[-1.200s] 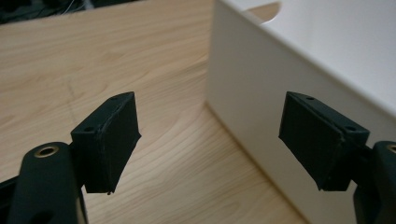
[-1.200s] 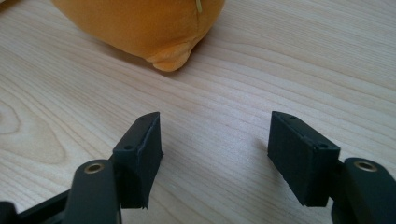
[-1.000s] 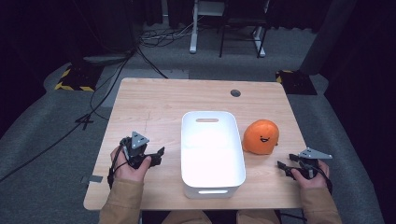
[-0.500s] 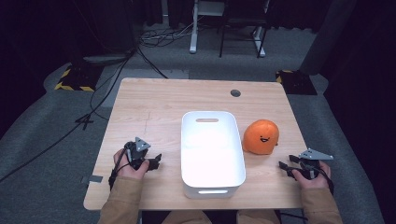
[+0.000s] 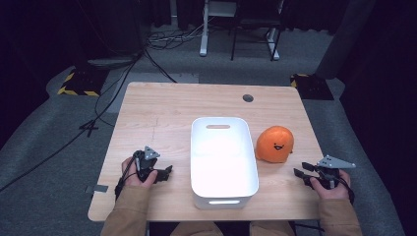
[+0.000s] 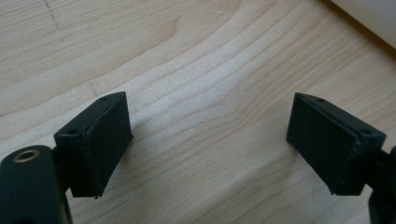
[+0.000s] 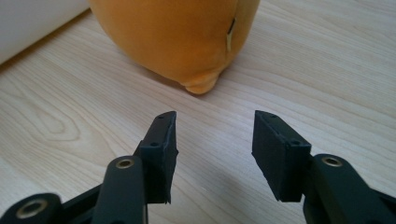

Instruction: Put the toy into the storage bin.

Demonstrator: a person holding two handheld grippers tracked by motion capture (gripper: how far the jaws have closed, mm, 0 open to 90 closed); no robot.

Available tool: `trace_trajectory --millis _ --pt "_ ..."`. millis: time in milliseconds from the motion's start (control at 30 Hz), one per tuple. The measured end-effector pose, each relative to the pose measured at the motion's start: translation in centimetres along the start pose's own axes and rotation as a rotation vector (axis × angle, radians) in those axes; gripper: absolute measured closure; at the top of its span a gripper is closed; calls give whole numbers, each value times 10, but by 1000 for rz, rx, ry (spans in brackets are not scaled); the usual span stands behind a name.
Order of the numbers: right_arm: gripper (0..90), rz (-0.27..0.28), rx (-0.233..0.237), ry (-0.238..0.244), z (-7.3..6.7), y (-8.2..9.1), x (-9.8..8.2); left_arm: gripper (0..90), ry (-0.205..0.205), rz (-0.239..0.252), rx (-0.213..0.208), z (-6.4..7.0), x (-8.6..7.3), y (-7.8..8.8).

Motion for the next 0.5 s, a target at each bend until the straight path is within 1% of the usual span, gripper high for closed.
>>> trace_trajectory --millis 33,67,133,300,333,367,433,500 --pt "515 0 0 0 0 0 0 141 -9 -2 3 -1 0 0" --pt "520 -2 2 15 1 1 1 141 -14 -1 5 -1 0 0" --pt "524 0 6 6 -1 4 4 139 -13 -2 5 -1 0 0" --pt "530 30 27 10 -2 11 14 137 -12 -1 8 0 0 0" --pt "530 39 32 15 -2 12 17 138 -12 -1 8 0 0 0" --pt "531 60 45 16 -3 15 22 138 -12 -1 8 0 0 0" --pt "531 70 50 14 -3 16 25 137 -13 -1 7 0 0 0" --pt "534 81 57 27 -2 18 31 138 -13 -1 8 0 0 0"
Point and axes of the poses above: each handheld gripper's, and its own axes: y roughly backward along the jaws, x roughly out of its top, z roughly to its right, the point moved 3 cm from there along -y, roughly forward along the jaws, and after that the axes turned 10 degrees about -x, right-handed, at the moved point
